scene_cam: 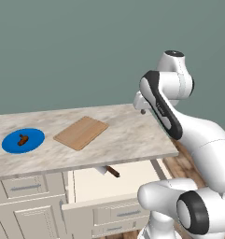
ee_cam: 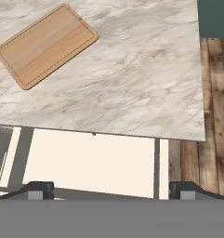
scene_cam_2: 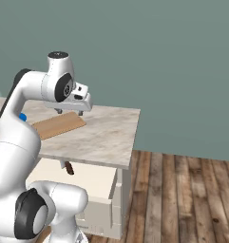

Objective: Pick up the knife from the drawer and place it on the cutting board. Then place the meat from the plate to the cutting board.

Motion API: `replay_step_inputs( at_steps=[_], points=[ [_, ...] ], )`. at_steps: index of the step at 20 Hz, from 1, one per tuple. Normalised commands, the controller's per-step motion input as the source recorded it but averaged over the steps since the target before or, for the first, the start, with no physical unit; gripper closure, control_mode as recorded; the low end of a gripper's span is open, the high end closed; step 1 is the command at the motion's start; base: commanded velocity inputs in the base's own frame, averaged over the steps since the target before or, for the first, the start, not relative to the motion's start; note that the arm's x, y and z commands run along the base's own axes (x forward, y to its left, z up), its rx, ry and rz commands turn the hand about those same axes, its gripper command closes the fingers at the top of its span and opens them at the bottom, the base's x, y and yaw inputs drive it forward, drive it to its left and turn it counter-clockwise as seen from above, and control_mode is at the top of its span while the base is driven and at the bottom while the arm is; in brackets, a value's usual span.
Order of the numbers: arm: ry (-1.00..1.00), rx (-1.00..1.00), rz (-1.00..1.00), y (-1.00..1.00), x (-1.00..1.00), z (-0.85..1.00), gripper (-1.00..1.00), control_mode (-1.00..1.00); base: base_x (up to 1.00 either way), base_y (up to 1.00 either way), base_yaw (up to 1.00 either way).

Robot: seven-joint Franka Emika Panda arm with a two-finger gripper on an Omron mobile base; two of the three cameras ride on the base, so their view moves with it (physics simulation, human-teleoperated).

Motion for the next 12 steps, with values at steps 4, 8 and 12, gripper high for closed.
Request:
replay_step_inputs(
  at_steps=[4, 8, 12],
  points=[
    [0.00, 0.00, 0.00, 0.00, 0.00, 0.00, -1.00, -1.00, 0.00, 0.00, 0.00],
    [0.00, 0.00, 0.00, 0.00, 0.00, 0.00, -1.00, -1.00, 0.00, 0.00, 0.00],
    [0.00, 0.00, 0.00, 0.00, 0.00, 0.00, -1.00, -1.00, 0.00, 0.00, 0.00]
  ],
)
